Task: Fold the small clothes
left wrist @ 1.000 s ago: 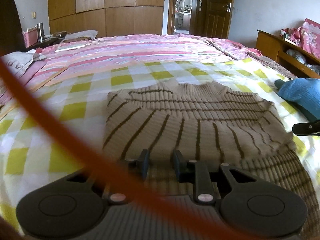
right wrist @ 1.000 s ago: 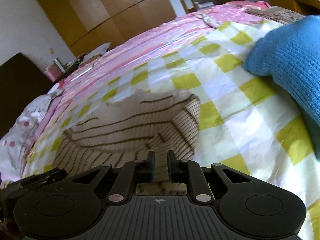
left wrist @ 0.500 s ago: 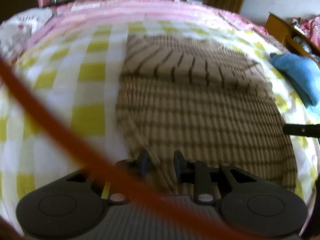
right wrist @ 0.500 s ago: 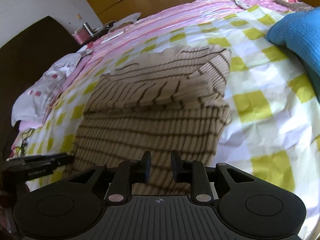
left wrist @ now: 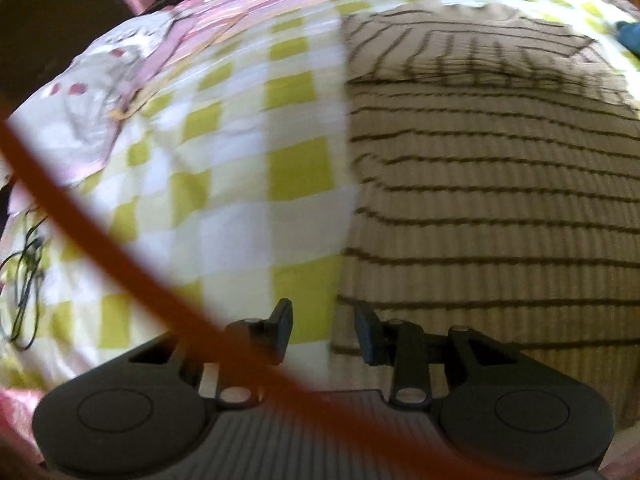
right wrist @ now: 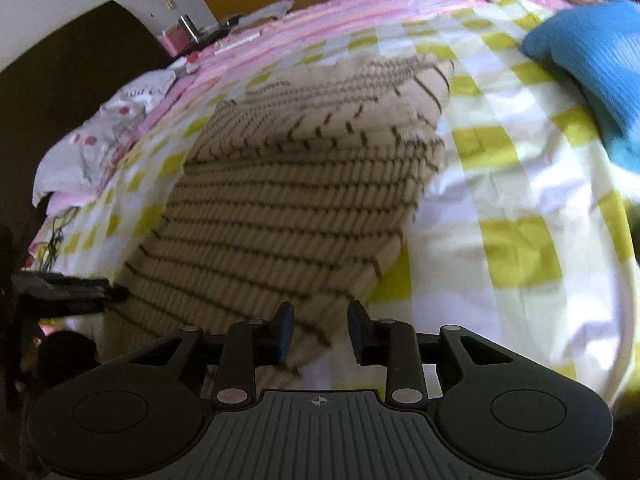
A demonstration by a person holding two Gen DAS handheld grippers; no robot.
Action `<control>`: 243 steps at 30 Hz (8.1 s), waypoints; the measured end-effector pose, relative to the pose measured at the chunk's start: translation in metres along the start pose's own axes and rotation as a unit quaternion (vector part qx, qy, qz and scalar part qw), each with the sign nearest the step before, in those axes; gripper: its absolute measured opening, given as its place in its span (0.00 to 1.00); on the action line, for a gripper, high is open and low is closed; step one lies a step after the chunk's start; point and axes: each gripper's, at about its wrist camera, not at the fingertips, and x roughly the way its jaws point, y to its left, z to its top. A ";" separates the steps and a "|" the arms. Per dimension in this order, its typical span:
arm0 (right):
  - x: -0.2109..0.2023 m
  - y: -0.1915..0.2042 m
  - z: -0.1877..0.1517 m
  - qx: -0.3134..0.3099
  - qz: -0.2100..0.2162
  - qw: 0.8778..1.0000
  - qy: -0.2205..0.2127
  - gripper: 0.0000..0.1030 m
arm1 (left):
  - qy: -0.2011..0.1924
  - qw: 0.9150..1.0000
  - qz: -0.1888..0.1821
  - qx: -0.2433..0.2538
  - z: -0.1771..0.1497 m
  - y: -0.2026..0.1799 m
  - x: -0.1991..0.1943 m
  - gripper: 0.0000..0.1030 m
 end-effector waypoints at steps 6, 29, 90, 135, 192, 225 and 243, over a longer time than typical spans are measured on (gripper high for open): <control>-0.002 0.008 -0.014 0.006 0.005 0.999 0.037 0.31 | 0.006 0.998 -0.045 -0.043 -0.005 0.014 0.003 0.39; 0.016 0.042 -0.020 0.010 -0.006 0.992 0.129 0.06 | 0.004 0.993 -0.112 -0.037 -0.008 0.032 0.016 0.41; 0.032 -0.071 0.126 0.274 0.139 0.939 -0.153 0.05 | -0.112 0.944 -0.292 -0.106 0.096 0.056 0.019 0.11; 0.025 -0.087 0.165 0.296 0.128 0.920 -0.224 0.05 | -0.215 0.935 -0.281 -0.034 0.192 0.037 0.039 0.13; 0.119 -0.096 0.230 0.104 -0.099 0.975 -0.171 0.04 | -0.157 0.967 -0.176 -0.096 0.244 0.023 0.144 0.11; 0.060 -0.036 0.146 0.005 -0.064 0.989 -0.130 0.12 | -0.202 0.957 -0.186 -0.091 0.148 0.019 0.065 0.18; 0.072 -0.061 0.106 0.019 -0.121 0.991 -0.062 0.00 | -0.134 0.970 -0.167 -0.113 0.120 0.009 0.088 0.18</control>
